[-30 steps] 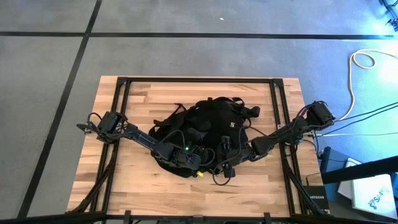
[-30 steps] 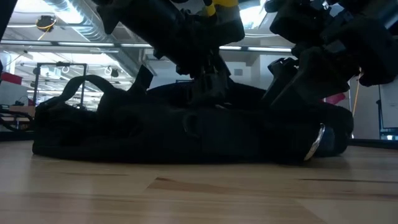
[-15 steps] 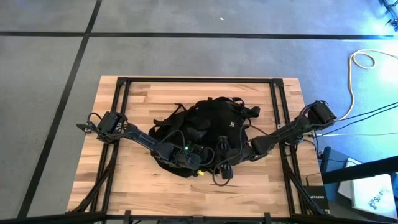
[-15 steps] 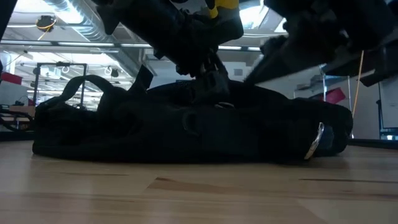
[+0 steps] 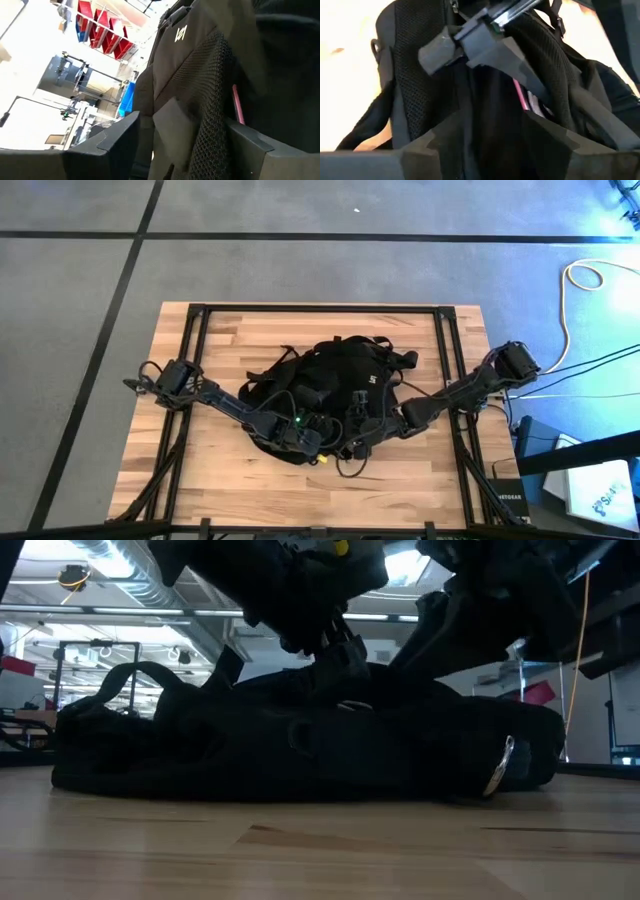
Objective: Unpack backpack
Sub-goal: Remove the pink charger cable from the black backpack
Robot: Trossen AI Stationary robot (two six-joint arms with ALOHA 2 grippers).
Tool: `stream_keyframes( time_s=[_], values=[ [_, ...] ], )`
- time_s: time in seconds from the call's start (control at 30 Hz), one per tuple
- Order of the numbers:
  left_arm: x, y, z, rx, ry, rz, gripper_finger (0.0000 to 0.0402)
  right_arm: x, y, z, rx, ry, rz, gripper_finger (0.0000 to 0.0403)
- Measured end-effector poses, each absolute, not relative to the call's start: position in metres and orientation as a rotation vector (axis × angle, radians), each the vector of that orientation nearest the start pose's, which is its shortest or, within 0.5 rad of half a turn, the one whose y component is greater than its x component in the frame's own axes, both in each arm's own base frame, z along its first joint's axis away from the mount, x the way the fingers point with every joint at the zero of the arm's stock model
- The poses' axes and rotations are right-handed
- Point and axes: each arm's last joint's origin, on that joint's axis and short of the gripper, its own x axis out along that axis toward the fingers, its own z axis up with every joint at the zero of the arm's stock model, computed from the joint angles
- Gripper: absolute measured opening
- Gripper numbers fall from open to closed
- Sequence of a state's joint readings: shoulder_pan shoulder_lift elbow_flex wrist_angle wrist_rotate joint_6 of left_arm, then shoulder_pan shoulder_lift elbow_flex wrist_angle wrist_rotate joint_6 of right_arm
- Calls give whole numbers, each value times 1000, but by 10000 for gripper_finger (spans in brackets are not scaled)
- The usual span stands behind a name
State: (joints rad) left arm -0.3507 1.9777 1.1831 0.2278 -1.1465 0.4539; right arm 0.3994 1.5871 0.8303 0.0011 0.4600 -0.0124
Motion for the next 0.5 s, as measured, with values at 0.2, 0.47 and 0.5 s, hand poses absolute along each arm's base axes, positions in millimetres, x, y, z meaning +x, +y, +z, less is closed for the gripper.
stream_keyframes(
  time_s=[0.2, 0.47, 0.5],
  values=[
    [390, -115, 178, 768, 573, 640, 224, 295, 103, 179, -303, 692, -59, 179],
    [390, -109, 182, 769, 583, 654, 224, 296, 107, 180, -272, 678, 17, 179],
    [390, -107, 181, 768, 591, 658, 224, 296, 106, 179, -279, 679, 2, 179]
  ],
)
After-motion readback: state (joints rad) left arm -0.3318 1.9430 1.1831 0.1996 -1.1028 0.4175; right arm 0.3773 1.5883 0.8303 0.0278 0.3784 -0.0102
